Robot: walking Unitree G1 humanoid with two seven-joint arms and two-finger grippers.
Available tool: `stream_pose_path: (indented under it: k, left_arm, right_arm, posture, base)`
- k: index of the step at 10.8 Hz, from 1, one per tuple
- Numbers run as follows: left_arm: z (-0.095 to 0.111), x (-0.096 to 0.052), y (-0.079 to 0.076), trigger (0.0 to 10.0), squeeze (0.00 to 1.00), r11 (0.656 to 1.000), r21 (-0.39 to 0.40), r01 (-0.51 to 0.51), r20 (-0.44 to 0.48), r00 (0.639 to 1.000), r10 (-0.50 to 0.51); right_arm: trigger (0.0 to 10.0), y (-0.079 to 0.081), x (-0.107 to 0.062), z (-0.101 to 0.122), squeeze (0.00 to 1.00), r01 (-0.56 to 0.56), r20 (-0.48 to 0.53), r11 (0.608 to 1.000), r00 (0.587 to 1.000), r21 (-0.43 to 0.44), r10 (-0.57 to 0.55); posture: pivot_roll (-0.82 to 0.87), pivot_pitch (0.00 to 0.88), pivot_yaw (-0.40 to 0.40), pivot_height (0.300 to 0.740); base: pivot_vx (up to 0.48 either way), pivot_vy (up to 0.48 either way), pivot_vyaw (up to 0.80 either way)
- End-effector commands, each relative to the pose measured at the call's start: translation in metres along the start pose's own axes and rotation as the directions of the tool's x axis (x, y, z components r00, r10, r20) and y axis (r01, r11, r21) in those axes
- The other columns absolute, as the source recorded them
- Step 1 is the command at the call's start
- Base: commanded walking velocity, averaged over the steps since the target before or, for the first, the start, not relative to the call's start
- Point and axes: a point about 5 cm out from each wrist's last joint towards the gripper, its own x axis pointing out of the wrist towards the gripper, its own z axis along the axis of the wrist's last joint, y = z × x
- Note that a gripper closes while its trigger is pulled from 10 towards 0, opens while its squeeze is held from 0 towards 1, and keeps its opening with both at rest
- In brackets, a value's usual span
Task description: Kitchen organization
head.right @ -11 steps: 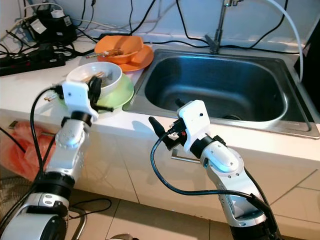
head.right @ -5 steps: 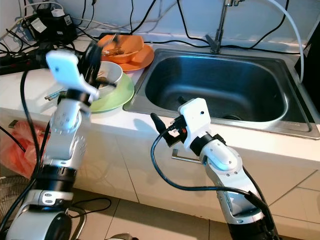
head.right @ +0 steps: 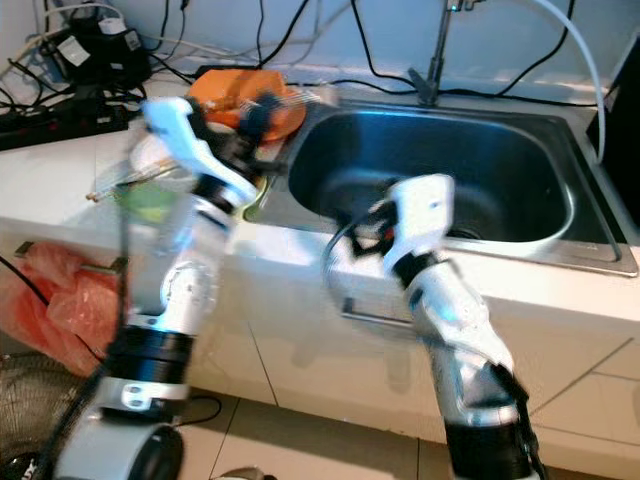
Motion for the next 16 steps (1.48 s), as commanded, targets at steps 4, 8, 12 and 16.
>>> stream_pose_path:
  k: [4, 8, 12, 16]
  left_arm:
    - [-0.026, -0.01, -0.009, 0.0, 0.0, 0.85, -0.524, 0.051, -0.122, 0.983, -0.134]
    - [-0.038, -0.022, -0.004, 0.0, 0.0, 0.737, -0.675, -0.008, -0.156, 0.979, -0.132]
    - [-0.039, -0.022, 0.007, 0.0, 0.0, 0.712, -0.699, -0.064, -0.165, 0.984, -0.073]
    - [-0.041, -0.027, -0.013, 0.0, 0.0, 0.618, -0.786, 0.011, -0.155, 0.964, -0.216]
  right_arm:
    - [10.0, -0.017, 0.016, 0.004, 0.0, 0.138, -0.005, 0.93, 0.989, 0.341, -0.145]
    - [10.0, -0.01, 0.023, 0.006, 0.0, 0.101, -0.015, 0.881, 0.994, 0.463, -0.106]
    - [10.0, -0.005, 0.024, 0.008, 0.0, 0.063, -0.012, 0.858, 0.998, 0.509, -0.067]
    - [10.0, -0.002, 0.035, 0.014, 0.0, 0.028, 0.023, 0.808, 0.998, 0.588, -0.052]
  posture:
    - [0.11, 0.0, 0.058, 0.74]
    - [0.1, 0.006, 0.056, 0.74]
    - [0.1, 0.009, 0.053, 0.74]
    - [0.1, 0.012, 0.052, 0.74]
  base:
    - [0.0, 0.0, 0.0]
    - [0.0, 0.0, 0.0]
    - [0.0, 0.0, 0.0]
    - [0.0, 0.0, 0.0]
